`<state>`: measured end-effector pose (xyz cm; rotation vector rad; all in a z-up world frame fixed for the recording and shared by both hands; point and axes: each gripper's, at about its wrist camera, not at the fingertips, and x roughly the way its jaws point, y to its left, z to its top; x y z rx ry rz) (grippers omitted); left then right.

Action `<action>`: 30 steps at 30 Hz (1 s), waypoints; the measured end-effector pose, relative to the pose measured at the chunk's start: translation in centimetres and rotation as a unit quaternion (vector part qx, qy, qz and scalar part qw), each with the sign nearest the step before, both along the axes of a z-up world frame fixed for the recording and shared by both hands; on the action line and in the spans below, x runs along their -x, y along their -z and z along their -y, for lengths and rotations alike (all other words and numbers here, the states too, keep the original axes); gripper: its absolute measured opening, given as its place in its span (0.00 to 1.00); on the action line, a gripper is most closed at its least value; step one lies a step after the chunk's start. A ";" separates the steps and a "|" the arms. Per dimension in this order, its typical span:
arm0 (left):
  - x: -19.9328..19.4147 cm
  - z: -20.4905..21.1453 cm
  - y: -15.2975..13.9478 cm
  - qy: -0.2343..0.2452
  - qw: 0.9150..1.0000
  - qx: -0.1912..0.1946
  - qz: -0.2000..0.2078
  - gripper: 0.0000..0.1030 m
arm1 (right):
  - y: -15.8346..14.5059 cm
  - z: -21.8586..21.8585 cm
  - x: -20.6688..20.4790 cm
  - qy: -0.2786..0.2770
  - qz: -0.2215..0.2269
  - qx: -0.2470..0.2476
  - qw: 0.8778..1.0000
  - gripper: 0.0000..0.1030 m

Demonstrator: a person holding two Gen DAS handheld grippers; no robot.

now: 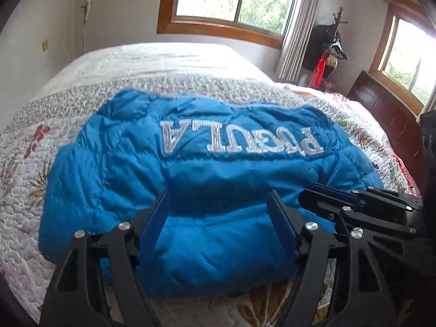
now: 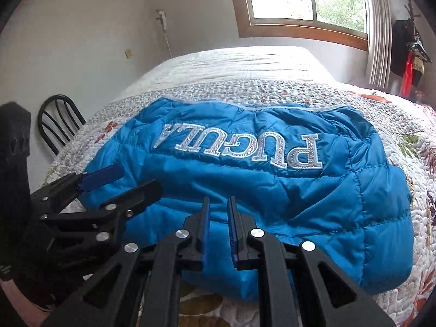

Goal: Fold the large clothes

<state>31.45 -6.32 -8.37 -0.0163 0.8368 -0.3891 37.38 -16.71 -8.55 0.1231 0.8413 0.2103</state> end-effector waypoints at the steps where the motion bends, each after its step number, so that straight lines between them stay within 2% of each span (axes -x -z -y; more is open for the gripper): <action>1: -0.4 -0.2 1.0 -0.004 1.000 -0.004 -0.016 0.65 | 0.7 -0.1 -0.2 0.001 -0.011 -0.002 1.000 0.12; 4: -0.4 -0.4 2.2 -0.001 1.000 -0.021 0.001 0.58 | 2.4 -0.2 0.1 -0.001 -0.021 0.004 1.000 0.10; 11: 0.1 1.0 3.9 -0.002 0.996 -0.082 0.037 0.58 | 4.6 -0.4 -0.5 0.002 -0.025 0.008 1.000 0.09; 15: 0.2 0.2 2.8 0.000 0.997 -0.065 0.031 0.55 | 3.6 0.6 0.3 0.002 -0.024 -0.026 0.999 0.09; 18: 1.4 -2.0 0.5 0.000 0.999 -0.039 0.037 0.54 | 1.0 2.1 2.2 0.011 0.010 -0.027 1.000 0.12; 19: 1.8 -2.9 -0.4 -0.005 0.999 -0.031 0.043 0.56 | -0.1 3.2 3.0 0.019 0.023 -0.031 0.999 0.14; 21: 2.2 -5.5 -2.1 -0.023 0.998 -0.021 0.051 0.68 | -1.7 6.1 3.9 0.040 0.034 -0.063 0.997 0.32; 22: 2.2 -6.8 -2.7 -0.030 0.998 -0.018 0.050 0.73 | -2.2 7.7 4.3 0.054 0.037 -0.079 0.995 0.35; 24: 1.7 -9.8 -3.5 -0.049 0.998 -0.015 0.043 0.74 | -2.7 10.8 4.7 0.081 0.035 -0.099 0.991 0.48; 26: 0.6 -13.0 -3.7 -0.068 0.997 -0.007 0.018 0.80 | -2.7 14.0 4.9 0.115 0.028 -0.114 0.986 0.55; 27: 0.1 -14.6 -3.5 -0.080 0.997 0.000 0.005 0.80 | -2.5 15.5 4.9 0.127 0.019 -0.125 0.984 0.63; 29: -0.8 -17.2 -2.9 -0.093 0.995 0.015 -0.023 0.81 | -1.6 18.3 4.6 0.131 0.001 -0.159 0.978 0.70; 30: -1.4 -18.3 -2.5 -0.096 0.994 0.027 -0.039 0.82 | -1.1 19.6 4.4 0.133 -0.009 -0.177 0.975 0.71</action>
